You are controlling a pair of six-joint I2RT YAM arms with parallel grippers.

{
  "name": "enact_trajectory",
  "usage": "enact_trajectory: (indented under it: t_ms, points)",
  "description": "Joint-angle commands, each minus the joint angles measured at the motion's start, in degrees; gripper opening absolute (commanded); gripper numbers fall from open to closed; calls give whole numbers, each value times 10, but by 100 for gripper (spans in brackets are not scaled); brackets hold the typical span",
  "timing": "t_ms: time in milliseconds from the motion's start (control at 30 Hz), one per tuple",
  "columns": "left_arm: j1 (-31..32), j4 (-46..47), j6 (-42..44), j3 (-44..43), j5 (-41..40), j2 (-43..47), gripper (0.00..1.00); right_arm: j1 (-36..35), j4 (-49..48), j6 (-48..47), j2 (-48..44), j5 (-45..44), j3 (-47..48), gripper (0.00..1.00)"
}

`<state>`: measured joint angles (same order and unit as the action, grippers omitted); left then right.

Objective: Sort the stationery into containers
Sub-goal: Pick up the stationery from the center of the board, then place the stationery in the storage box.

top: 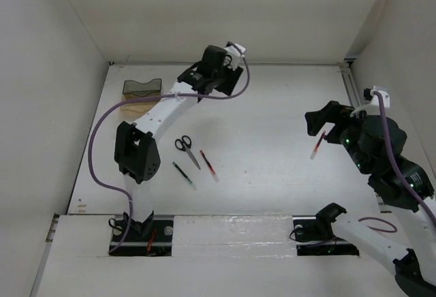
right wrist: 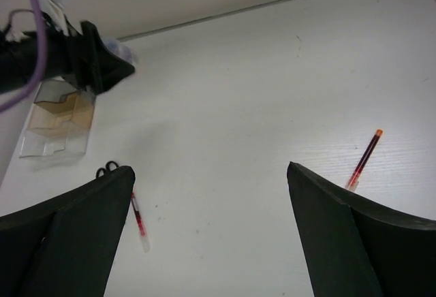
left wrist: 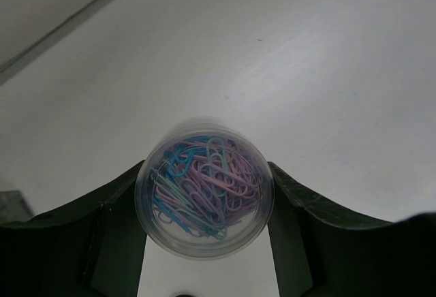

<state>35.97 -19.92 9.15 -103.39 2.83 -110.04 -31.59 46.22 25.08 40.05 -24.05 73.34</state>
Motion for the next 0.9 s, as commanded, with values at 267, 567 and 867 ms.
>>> enact_trajectory:
  t_ms: [267,567,867]
  points:
    - [-250,-72,-26,-176,-38,-12,0,-5,-104,-21,57,68,-19,100]
    - [-411,-45,-42,-224,5,-94,0,-5,-136,-21,57,102,-50,100]
    - [-417,-7,-30,-171,-4,-134,0,-5,-147,-21,52,108,-87,100]
